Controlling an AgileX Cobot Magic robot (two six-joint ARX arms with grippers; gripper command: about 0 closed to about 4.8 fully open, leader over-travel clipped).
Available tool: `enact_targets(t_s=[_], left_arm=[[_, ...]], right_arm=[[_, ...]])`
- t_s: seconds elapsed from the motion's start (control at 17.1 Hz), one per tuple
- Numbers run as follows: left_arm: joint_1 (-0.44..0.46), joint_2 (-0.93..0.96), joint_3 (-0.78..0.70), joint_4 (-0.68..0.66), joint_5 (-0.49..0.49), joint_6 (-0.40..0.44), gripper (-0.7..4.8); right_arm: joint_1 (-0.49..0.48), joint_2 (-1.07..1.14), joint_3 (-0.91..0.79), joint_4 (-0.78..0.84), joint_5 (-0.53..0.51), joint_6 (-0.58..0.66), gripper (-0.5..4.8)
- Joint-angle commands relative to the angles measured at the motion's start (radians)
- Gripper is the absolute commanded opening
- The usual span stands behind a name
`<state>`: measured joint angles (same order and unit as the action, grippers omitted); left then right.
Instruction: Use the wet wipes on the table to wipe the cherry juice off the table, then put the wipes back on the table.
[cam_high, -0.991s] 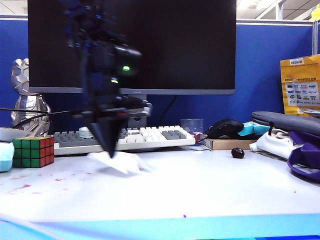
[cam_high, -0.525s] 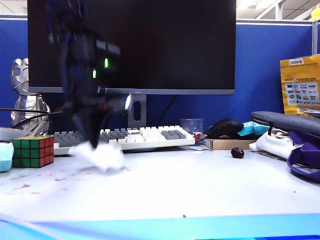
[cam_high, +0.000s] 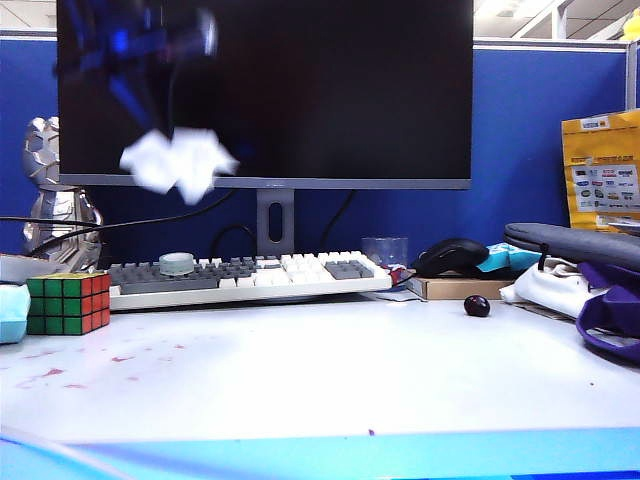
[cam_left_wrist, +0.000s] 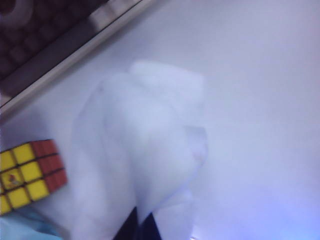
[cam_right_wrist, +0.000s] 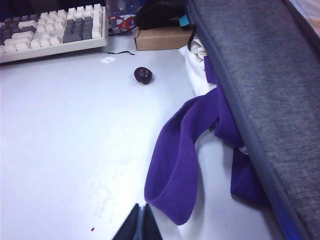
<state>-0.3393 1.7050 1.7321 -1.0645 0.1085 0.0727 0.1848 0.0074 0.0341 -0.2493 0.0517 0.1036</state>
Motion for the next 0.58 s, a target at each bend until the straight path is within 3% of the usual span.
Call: enact_targets(t_s=[0.06,0.23,0.58], left_arm=[[0.038,-0.145,-0.023,-0.027,0.001,0.002,-0.05],[0.038,-0.272,-0.112,-0.029,0.001,0.002,-0.05],[0.038,-0.448,-0.486,0.065,0.000,-0.033,-0.05]], right_arm=[[0.000,0.000,-0.002,0.008,-0.002,-0.002,0.00],[0.000,0.000,-0.002,0.008,-0.002,-0.002,0.00],[0.000,0.000,-0.002,0.008,-0.003,-0.002,0.00]])
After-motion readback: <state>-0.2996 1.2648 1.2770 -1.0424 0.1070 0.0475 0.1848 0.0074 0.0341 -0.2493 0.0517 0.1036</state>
